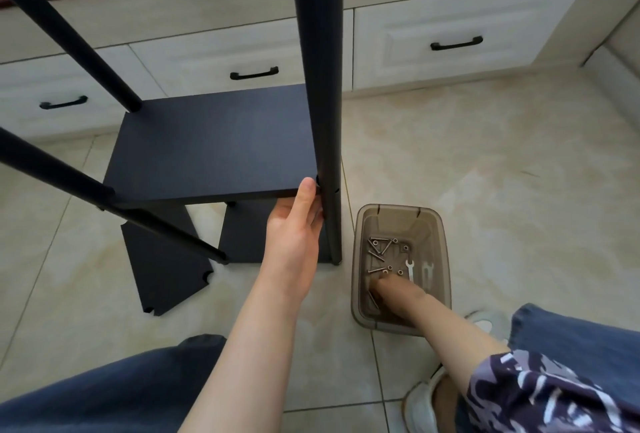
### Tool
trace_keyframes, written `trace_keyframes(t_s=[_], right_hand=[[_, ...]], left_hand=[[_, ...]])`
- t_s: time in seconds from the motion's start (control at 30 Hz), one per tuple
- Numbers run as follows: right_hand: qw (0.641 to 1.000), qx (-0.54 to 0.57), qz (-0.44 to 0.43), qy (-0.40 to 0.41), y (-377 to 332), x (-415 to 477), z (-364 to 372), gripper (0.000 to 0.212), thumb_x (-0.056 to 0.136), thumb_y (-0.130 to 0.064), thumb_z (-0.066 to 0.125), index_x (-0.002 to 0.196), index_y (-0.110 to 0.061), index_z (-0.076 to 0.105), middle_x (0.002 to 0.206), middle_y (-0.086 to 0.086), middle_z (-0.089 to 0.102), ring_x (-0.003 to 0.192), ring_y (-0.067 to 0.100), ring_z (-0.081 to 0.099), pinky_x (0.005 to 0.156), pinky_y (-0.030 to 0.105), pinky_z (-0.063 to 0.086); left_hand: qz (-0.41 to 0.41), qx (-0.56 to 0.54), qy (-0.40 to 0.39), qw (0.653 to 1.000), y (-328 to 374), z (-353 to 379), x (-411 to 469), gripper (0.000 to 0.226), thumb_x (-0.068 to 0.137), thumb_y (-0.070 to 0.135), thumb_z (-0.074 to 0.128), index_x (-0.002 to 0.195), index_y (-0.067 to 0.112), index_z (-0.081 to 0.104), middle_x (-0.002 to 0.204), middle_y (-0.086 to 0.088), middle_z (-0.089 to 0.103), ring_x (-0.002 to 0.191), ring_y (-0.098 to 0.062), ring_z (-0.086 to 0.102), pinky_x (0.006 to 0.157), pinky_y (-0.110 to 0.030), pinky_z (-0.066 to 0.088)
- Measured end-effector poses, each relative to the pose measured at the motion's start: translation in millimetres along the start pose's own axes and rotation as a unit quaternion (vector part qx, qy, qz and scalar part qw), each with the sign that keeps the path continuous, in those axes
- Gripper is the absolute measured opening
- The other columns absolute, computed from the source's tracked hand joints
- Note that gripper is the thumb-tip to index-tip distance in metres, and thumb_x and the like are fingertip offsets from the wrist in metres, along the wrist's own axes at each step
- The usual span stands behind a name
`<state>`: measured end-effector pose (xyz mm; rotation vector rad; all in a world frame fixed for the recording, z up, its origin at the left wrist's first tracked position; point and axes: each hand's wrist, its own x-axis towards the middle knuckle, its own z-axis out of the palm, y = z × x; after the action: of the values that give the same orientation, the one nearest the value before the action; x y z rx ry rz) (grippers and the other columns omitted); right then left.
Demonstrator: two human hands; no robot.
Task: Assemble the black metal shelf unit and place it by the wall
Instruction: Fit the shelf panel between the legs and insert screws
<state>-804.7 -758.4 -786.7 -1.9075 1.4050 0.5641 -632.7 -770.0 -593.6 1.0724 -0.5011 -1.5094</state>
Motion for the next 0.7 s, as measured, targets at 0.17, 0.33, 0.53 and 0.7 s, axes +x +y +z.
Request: trace_keyframes(t_s=[0.17,0.33,0.53,0.7], right_hand=[[0.996,0.06,0.038,0.045,-4,-10,-13,0.028,0.094,-0.002,0.047,0.116,-0.012,0.062,0.12,0.015,0.064,0.109,0.032,0.062,0.086,0.034,0.048],[0.939,0.269,0.103,0.186,-20,-27,-35,0.024,0.095,-0.009,0.049,0.115,-0.012,0.062,0.104,0.01,0.065,0.095,0.029,0.063,0.077,0.031,0.049],[0.755,0.555,0.074,0.342,-54,-78,-72,0.02,0.093,-0.01,0.062,0.111,-0.008,0.071,0.084,-0.002,0.075,0.079,0.011,0.071,0.075,0.027,0.056],[0.632,0.647,-0.047,0.425,-98,-137,-110,0.013,0.09,-0.01,0.068,0.099,-0.018,0.073,0.088,-0.001,0.076,0.08,0.007,0.071,0.074,0.018,0.055]], left_hand=[[-0.016,-0.044,0.002,0.999,2,5,-3,0.025,0.093,0.03,0.058,0.11,0.013,0.066,0.106,-0.003,0.075,0.106,-0.015,0.071,0.096,-0.027,0.051],[-0.023,-0.05,0.005,0.998,6,6,-7,0.019,0.101,0.024,0.055,0.11,0.012,0.066,0.106,-0.003,0.076,0.104,-0.014,0.072,0.088,-0.022,0.055],[-0.025,-0.052,0.012,0.998,9,10,-13,0.018,0.101,0.023,0.056,0.107,0.01,0.067,0.101,-0.005,0.076,0.097,-0.014,0.074,0.088,-0.023,0.054],[-0.024,-0.057,0.018,0.998,13,14,-18,0.019,0.102,0.023,0.055,0.106,0.009,0.068,0.099,-0.004,0.077,0.09,-0.012,0.074,0.073,-0.017,0.058]])
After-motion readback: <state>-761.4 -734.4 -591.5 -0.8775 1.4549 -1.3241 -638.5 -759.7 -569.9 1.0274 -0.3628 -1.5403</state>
